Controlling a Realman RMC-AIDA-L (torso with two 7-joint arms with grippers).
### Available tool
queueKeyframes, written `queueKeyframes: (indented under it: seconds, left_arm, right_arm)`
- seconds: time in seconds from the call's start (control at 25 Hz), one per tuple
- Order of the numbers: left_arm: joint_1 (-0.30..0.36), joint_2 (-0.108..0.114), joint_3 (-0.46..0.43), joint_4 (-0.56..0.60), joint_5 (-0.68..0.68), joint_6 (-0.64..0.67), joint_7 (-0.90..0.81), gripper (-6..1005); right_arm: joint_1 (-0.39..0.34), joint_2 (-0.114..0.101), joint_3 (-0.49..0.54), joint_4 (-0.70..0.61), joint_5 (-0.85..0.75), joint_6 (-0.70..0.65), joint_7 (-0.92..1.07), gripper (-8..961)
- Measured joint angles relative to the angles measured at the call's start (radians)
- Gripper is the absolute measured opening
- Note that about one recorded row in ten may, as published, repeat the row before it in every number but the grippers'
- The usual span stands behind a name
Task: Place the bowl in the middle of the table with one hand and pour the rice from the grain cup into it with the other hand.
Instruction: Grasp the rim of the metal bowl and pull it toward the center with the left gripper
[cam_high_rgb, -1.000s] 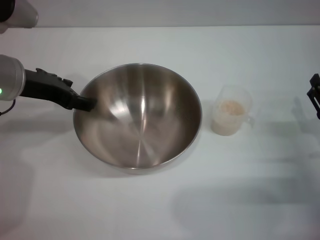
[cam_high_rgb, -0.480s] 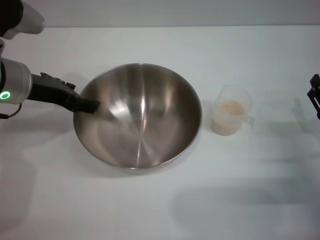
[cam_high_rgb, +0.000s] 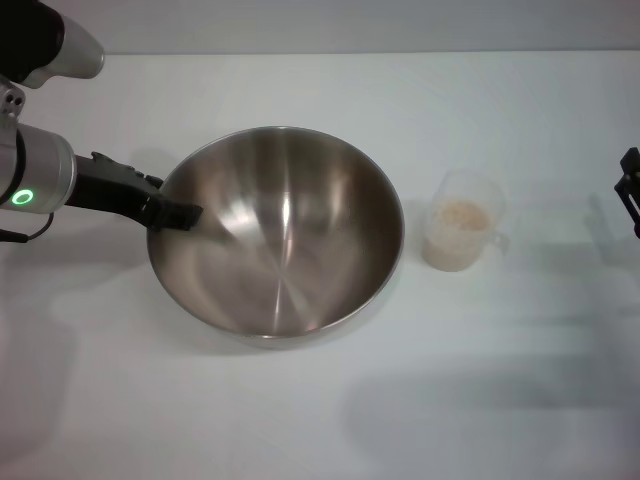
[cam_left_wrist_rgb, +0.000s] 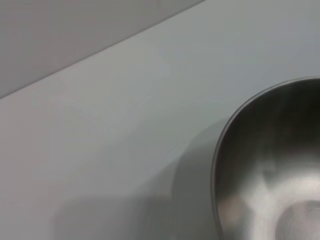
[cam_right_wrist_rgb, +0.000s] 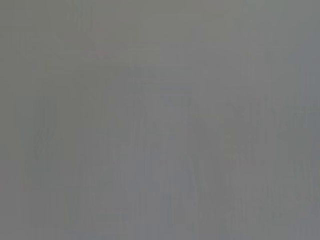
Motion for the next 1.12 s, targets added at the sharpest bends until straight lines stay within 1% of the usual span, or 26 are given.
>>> queueKeyframes:
  seconds: [0.16,0.32,0.64,0.84,0.88,0.92,1.04,1.08,1.12]
  left_arm:
    - [-0.008,0.001,-0.006,0.004,0.000,-0.008,0.000,649]
    - [-0.009,0.001,0.000,0.002,0.000,-0.010,0.000,425]
    - [-0.012,0.002,-0.005,-0.001,0.000,-0.019,0.000,240]
    - [-0.032,0.001,-0.019,0.006,-0.001,-0.051,-0.001,128]
    - [-0.051,0.002,-0.053,0.017,-0.020,-0.079,-0.001,106]
    - [-0.051,0.002,-0.053,0.017,-0.020,-0.079,-0.001,99]
    - [-0.081,0.005,-0.102,0.044,-0.051,-0.120,0.000,79]
    - [-0.098,0.005,-0.131,0.059,-0.057,-0.140,0.001,72]
    - [-0.098,0.005,-0.131,0.059,-0.057,-0.140,0.001,65]
  right_arm:
    - [0.000,0.000,0.000,0.000,0.000,0.000,0.000,799]
    - [0.000,-0.001,0.000,0.000,0.000,0.000,0.000,799]
    - [0.001,-0.002,0.000,0.001,0.000,0.000,0.000,798]
    - [0.004,-0.002,0.000,0.002,0.000,0.000,0.000,798]
    - [0.005,-0.002,0.000,0.002,0.000,0.000,0.000,798]
    - [0.005,-0.002,0.000,0.002,0.000,0.000,0.000,798]
    - [0.006,-0.002,0.000,0.002,0.000,0.000,0.000,799]
    - [0.006,-0.002,0.000,0.002,0.000,0.000,0.000,799]
    - [0.006,-0.002,0.000,0.002,0.000,0.000,0.000,799]
